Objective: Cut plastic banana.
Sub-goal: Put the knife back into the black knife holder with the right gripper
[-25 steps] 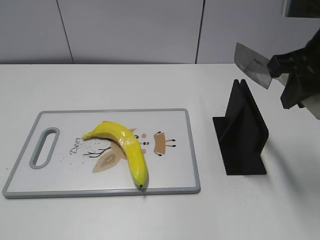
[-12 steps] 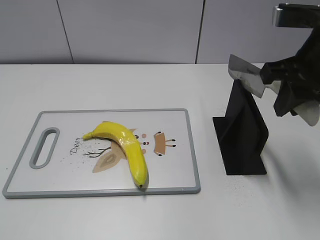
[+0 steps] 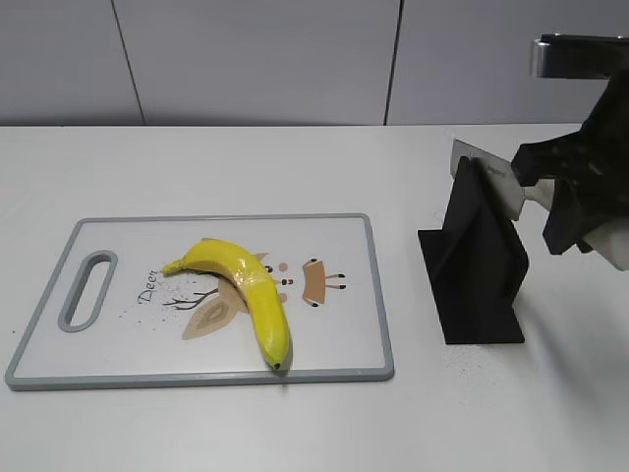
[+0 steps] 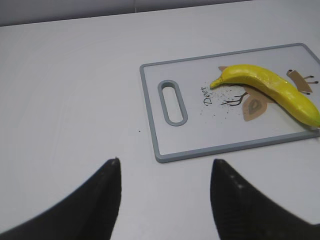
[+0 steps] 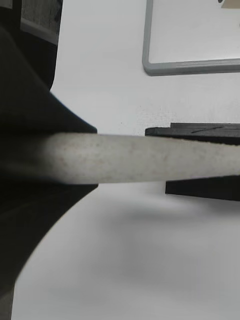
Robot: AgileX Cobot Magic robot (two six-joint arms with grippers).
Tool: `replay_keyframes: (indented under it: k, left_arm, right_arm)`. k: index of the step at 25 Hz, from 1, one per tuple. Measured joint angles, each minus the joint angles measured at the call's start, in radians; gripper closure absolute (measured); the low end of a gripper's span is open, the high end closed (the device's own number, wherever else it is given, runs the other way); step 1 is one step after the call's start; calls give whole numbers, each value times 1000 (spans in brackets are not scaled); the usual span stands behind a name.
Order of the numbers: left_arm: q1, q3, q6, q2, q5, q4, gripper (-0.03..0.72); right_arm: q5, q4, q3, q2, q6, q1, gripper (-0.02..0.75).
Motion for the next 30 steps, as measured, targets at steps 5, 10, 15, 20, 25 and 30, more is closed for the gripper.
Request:
replay_keyframes:
  k: [5, 10, 15, 20, 25, 30]
  left_arm:
    - [0, 0, 0, 0, 0, -1, 139]
    - [0, 0, 0, 0, 0, -1, 145]
    - [0, 0, 0, 0, 0, -1, 145]
    - [0, 0, 0, 0, 0, -1, 145]
    - [0, 0, 0, 0, 0, -1, 145]
    - [0, 0, 0, 0, 0, -1, 145]
  right_arm:
    - [-4, 42, 0, 8, -14, 0, 557]
    - [-24, 76, 0, 9, -47, 0, 334]
    - [-52, 76, 0, 8, -65, 0, 227]
    - [-67, 48, 0, -60, -99, 0, 216]
    - [-54, -29, 0, -195, -106, 0, 216]
    - [-15, -53, 4, -353, -173, 0, 216]
